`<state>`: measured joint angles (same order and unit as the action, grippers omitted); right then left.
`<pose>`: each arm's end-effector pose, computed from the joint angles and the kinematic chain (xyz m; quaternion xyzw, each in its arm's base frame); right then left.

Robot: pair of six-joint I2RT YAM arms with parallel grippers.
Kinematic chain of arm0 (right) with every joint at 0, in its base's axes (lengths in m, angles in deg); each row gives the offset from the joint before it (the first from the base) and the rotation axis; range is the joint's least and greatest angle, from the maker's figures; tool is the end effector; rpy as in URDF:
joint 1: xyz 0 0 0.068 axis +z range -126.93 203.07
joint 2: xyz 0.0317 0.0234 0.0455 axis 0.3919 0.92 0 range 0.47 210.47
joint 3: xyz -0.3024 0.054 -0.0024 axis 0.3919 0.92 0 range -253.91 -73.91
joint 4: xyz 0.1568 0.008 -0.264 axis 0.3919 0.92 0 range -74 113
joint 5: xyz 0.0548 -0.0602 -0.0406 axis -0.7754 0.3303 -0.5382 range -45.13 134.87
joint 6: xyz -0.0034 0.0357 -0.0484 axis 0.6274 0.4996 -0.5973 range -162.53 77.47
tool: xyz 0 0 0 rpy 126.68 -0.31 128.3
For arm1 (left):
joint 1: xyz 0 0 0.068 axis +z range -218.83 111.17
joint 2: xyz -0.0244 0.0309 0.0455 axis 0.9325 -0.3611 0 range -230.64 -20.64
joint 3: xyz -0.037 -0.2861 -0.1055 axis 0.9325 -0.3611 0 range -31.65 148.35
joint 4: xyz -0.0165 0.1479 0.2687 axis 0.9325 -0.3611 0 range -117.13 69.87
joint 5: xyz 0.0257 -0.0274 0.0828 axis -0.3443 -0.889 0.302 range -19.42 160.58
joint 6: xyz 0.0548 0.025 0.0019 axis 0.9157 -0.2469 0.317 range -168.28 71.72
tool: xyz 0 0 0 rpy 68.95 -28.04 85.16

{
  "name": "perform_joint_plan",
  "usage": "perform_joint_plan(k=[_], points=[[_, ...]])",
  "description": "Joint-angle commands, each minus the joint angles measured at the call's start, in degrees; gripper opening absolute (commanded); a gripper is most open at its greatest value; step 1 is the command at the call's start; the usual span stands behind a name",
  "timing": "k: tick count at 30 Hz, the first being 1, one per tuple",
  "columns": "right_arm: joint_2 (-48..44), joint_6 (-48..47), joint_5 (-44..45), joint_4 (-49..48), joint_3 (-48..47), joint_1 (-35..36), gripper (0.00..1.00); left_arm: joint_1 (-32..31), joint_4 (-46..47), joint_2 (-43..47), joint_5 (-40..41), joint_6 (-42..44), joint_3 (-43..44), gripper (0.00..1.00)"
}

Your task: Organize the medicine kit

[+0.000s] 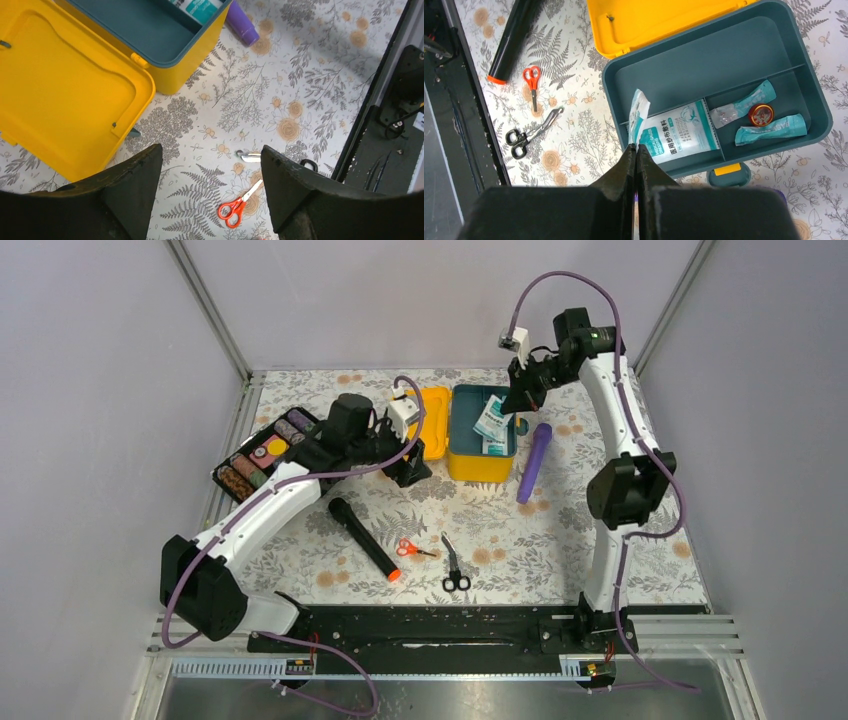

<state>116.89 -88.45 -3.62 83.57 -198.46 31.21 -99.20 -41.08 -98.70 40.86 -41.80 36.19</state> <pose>0.4781 0.1022 0.3933 -0.4961 0.7343 0.2970 0.3556 0.2941 -0.1979 0.3550 0.3856 0.7590 -0.3168 0.4182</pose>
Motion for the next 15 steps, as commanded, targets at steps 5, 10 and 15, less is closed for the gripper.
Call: perform_joint_plan(k=[5, 10, 15], points=[[8.92, -13.63, 3.96, 22.63, -14.1, 0.05, 0.0, 0.06, 0.54, 1.84, 1.98, 2.85, -1.9, 0.72], [8.95, -15.26, 6.58, 22.44, -11.58, 0.03, 0.0, 0.14, 0.56, 1.36, 1.83, 2.82, -1.82, 0.72], [8.84, -14.3, 7.52, 19.9, -10.05, 0.03, 0.0, 0.14, 0.56, 0.34, 1.6, 2.58, -1.07, 0.72]])
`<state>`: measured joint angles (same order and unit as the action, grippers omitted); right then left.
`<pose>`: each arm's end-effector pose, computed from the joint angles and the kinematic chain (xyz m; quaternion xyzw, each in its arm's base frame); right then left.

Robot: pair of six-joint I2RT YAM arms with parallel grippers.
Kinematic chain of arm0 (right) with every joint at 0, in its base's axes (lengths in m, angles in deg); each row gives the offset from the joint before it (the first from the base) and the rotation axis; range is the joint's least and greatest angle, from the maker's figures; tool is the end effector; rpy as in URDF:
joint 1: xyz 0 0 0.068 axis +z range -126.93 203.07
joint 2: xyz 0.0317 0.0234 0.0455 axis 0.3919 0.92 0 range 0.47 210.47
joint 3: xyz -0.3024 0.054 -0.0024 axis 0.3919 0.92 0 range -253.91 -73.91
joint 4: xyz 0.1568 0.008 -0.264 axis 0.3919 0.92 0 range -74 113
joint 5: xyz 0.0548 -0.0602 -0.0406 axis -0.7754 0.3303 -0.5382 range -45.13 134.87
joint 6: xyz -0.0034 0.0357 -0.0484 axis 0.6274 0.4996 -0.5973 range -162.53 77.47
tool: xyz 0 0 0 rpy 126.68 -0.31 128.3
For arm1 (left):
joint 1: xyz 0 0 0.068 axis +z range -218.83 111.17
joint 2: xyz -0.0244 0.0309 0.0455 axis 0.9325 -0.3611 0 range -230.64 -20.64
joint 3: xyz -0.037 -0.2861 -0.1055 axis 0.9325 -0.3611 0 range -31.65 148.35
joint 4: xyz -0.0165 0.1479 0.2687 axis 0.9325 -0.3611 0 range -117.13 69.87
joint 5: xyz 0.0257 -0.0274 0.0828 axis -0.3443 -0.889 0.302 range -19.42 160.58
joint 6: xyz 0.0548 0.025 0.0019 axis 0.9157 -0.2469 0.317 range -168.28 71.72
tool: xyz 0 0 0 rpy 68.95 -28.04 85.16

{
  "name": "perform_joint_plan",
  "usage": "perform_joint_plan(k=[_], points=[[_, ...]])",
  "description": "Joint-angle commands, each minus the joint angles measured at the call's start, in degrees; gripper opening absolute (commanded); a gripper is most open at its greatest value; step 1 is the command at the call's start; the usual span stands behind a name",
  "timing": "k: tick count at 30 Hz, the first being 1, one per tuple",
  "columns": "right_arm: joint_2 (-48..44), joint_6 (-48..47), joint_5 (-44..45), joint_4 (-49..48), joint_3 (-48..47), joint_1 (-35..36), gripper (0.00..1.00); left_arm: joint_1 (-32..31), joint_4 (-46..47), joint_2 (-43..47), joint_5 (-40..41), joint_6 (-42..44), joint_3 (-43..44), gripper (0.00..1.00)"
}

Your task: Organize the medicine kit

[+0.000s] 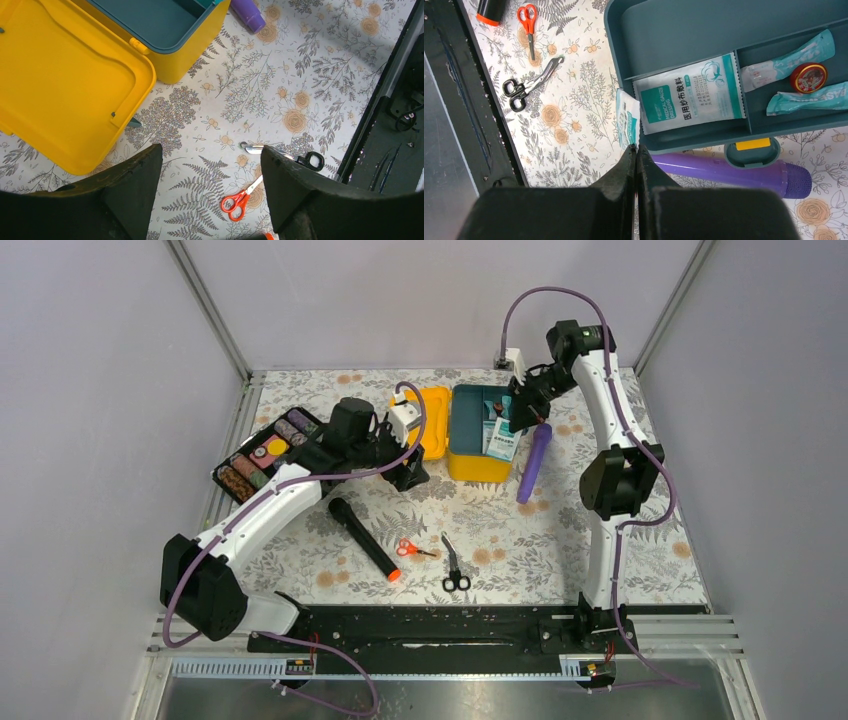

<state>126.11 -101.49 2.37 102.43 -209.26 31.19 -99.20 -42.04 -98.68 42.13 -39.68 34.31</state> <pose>0.4888 0.1002 0.3614 -0.5464 0.7485 0.2789 0.2519 0.2923 -0.1959 0.3403 0.3942 0.7683 -0.2990 0.4060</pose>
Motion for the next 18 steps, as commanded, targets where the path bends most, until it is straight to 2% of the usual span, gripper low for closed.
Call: perform_joint_plan(k=[1, 18], points=[[-0.35, -1.03, 1.62, 0.37, 0.77, 0.05, 0.0, 0.14, 1.57, 0.12, 0.17, 0.39, 0.95, 0.72], [0.44, -1.07, 1.21, -6.49, -4.21, 0.24, 0.0, 0.22, -0.31, -0.53, 0.46, 1.44, 2.11, 0.72]])
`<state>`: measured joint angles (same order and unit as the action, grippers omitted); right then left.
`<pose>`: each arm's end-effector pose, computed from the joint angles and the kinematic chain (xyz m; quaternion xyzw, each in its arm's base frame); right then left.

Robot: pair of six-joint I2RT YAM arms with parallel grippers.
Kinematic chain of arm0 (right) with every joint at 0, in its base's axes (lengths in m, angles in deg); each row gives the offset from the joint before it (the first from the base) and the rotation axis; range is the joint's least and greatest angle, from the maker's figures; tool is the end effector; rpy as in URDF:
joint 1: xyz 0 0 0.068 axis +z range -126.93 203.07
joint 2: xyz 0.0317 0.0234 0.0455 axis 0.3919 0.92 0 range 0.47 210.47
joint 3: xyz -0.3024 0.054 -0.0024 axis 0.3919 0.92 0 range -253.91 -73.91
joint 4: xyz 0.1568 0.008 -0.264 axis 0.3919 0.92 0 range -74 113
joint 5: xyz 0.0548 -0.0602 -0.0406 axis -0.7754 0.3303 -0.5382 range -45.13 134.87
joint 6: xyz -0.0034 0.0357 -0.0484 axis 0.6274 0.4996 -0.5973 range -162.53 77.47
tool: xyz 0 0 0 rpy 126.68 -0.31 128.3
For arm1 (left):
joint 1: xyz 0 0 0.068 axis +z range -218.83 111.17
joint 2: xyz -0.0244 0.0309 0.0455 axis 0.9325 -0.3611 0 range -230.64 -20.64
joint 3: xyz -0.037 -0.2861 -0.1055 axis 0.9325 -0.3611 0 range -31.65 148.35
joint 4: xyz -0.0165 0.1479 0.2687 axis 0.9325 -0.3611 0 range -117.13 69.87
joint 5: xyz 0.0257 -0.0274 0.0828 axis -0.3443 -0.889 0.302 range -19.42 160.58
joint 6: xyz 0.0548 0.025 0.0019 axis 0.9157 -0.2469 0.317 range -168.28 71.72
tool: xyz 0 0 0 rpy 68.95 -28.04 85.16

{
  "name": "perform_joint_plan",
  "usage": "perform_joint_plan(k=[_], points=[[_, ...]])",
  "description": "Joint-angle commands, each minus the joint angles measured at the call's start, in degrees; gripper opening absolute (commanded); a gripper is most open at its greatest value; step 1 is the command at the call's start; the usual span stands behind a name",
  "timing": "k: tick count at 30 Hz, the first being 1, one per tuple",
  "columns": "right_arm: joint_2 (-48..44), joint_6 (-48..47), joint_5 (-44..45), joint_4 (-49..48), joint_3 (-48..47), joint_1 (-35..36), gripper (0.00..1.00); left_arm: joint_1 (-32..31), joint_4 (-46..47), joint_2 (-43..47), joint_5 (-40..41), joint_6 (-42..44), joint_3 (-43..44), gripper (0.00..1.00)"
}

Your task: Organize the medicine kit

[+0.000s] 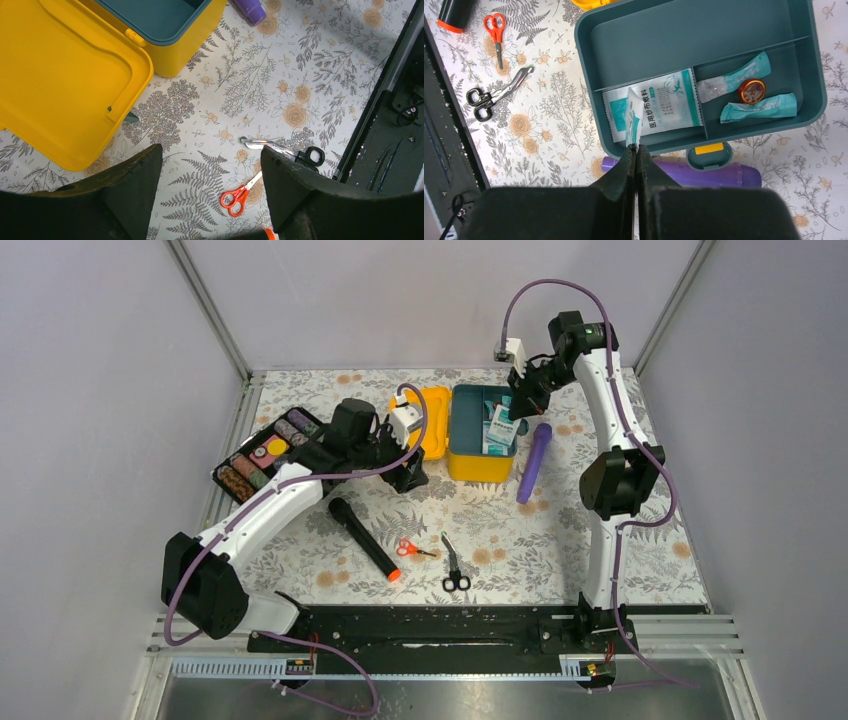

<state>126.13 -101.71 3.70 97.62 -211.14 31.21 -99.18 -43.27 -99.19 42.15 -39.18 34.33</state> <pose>0.4973 0.1008 0.3732 -0.5617 0.7337 0.2426 0.2955 0.2929 -0.1961 0.3355 0.3965 0.7742 -0.2963 0.3945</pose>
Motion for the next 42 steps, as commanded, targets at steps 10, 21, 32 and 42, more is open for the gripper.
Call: perform_joint_plan(k=[10, 21, 32, 42], points=[[1.95, -6.41, 0.93, 3.14, -2.45, 1.26, 0.0, 0.3, 0.58, -0.38, 0.82, 1.45, 2.24, 0.72], [2.84, -10.46, 3.31, 4.54, -0.99, 3.15, 0.0, 0.47, 0.33, -0.09, 1.23, 1.9, 1.42, 0.72], [2.64, -7.02, 7.49, -5.82, 1.08, 3.84, 0.36, 0.73, 0.41, 0.49, 1.66, 2.23, 0.28, 0.72], [0.21, 4.16, 9.19, -18.25, 3.17, 3.97, 0.57, 0.82, 0.81, 0.3, 1.49, 1.91, 0.31, 0.72]])
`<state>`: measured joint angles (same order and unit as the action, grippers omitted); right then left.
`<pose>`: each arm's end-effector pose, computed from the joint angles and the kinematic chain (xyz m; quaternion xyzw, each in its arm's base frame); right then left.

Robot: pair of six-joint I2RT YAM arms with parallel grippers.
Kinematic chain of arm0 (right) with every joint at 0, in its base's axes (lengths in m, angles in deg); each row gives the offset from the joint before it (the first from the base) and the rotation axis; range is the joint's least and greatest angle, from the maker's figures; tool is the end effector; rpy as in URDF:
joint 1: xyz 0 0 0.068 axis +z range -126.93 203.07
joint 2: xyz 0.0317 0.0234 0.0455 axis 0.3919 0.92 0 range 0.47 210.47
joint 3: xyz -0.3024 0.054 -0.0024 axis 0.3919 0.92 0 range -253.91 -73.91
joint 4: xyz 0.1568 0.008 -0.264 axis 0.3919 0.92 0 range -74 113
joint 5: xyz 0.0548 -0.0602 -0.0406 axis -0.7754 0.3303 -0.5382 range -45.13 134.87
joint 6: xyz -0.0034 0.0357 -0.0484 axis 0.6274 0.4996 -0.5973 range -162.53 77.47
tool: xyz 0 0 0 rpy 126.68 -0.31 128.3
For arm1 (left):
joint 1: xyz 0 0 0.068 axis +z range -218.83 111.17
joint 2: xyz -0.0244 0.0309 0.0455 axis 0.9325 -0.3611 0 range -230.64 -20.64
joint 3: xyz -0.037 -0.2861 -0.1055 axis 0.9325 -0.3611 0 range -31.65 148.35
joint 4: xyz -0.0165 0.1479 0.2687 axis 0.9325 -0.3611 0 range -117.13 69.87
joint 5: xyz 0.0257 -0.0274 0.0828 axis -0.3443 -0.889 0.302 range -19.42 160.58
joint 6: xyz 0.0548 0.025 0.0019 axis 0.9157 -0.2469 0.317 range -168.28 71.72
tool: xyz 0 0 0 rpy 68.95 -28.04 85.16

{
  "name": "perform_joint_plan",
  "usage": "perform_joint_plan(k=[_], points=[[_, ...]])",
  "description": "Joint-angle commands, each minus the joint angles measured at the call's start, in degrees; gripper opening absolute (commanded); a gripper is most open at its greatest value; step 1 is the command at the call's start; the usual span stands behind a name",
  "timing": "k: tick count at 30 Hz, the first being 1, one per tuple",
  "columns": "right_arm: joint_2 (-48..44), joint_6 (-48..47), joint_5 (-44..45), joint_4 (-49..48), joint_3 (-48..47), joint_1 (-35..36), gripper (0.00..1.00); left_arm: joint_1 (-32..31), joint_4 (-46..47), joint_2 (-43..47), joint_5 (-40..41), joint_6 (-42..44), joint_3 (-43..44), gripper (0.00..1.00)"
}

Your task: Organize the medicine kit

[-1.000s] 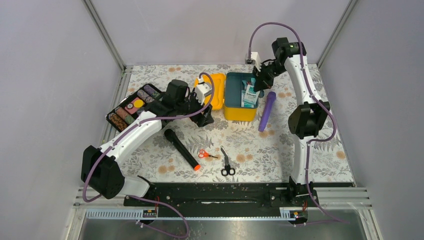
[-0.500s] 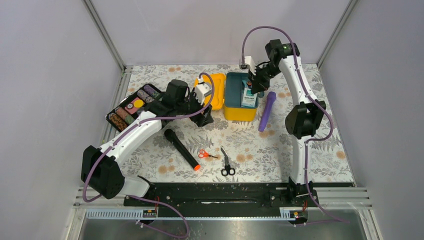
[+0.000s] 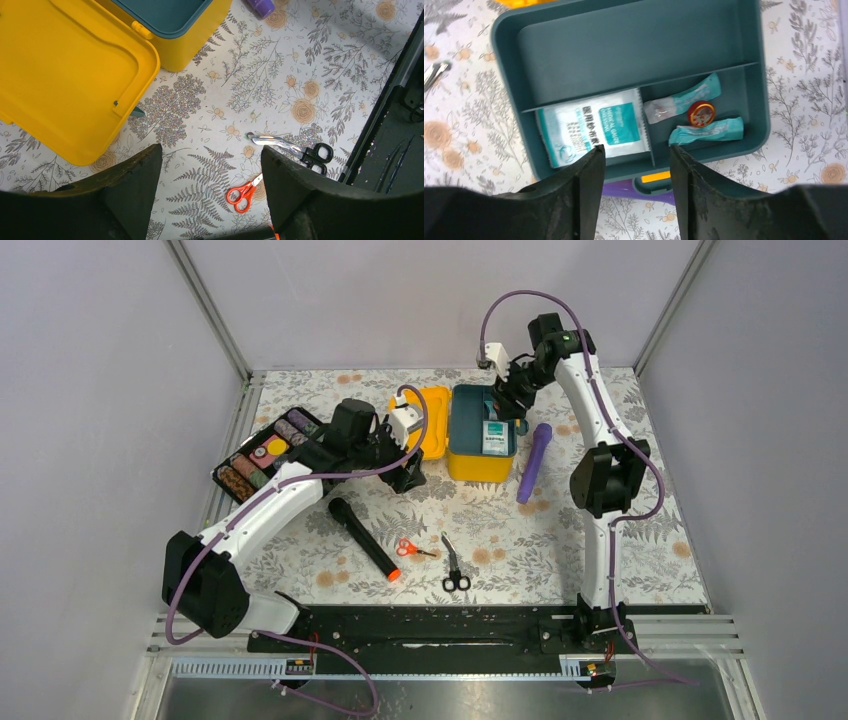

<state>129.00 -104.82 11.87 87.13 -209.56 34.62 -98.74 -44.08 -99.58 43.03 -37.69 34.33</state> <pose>0.5232 0.1318 0.3434 -0.6122 0.7086 0.1577 0.3134 0.2954 -0.1937 0.3318 0.4005 0.7783 -0.2828 0.3922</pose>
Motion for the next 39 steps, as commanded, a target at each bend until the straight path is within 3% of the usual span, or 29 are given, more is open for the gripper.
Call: perform_joint_plan(k=[1, 3, 7, 10, 11, 12, 13, 15, 18, 21, 23, 24, 25, 28, 31, 35, 39], points=[[-3.26, 8.95, 1.04, -9.21, 2.64, 0.55, 0.56, 0.38, 1.7, 0.72, 0.57, 0.45, 0.23, 0.72], [-3.94, 11.57, 0.18, -10.53, 4.25, 0.54, 0.47, 0.38, 1.86, 0.79, 0.72, 0.31, 0.13, 0.72], [-4.78, 16.64, -2.19, -10.57, 7.61, 0.49, 0.2, 0.38, 1.87, 1.01, 1.6, 0.31, -0.2, 0.72], [-7.35, 21.87, -4.14, -11.27, 11.18, 0.63, 0.14, 0.38, 1.8, 1.6, 5.09, 0.29, -0.44, 0.72], [-9.13, 23.37, -4.86, -12.61, 13.5, 0.66, 0.14, 0.36, 1.95, 2.53, 8.85, -0.34, -0.53, 0.77], [-11.25, 24.85, -5.18, -13.91, 15.61, 0.82, 0.15, 0.23, 2.89, 3.59, 13.97, -1.17, -0.85, 0.93], [-13.4, 26.16, -5.23, -15.42, 17.63, 0.9, 0.16, 0.13, 4.25, 4.6, 18.47, -2.2, -1.26, 0.98], [-17.57, 29.49, -4.64, -18.33, 21.43, 1.02, 0.19, 0.25, 6.47, 6.14, 23.12, -2.15, -1.32, 0.99], [-28.33, 40.23, -0.9, -27.44, 30.85, 1.09, 0.3, 0.22, 8.04, 8.18, 23.5, -3.2, -0.08, 0.99], [-44.13, 51.39, 1.75, -51.78, 53.7, 1.07, 0.58, 0.18, 10.32, 10.86, 13.96, -4.32, -2.18, 0.99], [-51.71, 59.4, 2.91, -62.96, 66.97, 1.82, 0.88, 0.03, 10.88, 11.77, 6.1, -4.01, -4.21, 0.99], [-53.94, 61.53, 2.96, -65.0, 71.18, 2.76, 0.98, -0.4, 9.59, 11.71, 2.71, -1.99, -4.42, 0.99], [-55.13, 63.96, 3.75, -64.86, 73.82, 4.33, 0.99, -1.17, 9.94, 11.9, 1.2, -1.46, -5.4, 0.99], [-56.96, 65.31, 7.06, -63.12, 79.62, 10.02, 0.99, -1.92, 15.7, 13.59, 5.41, -11.9, -10.82, 0.99], [-57.72, 62.71, 6.88, -62.87, 85.17, 14.94, 0.98, -2.73, 9.49, 12.05, 5.46, -14.16, -9.1, 0.99], [-56.66, 60.68, 8.82, -61.38, 89.26, 18.12, 0.81, -3.31, 4.27, 10.45, 3.53, -13.36, -7.93, 0.92], [-56.59, 60.26, 9.29, -63.03, 92.65, 19.48, 0.71, -3.51, 7.42, 12.18, 1.79, -12.05, -14.36, 0.82]])
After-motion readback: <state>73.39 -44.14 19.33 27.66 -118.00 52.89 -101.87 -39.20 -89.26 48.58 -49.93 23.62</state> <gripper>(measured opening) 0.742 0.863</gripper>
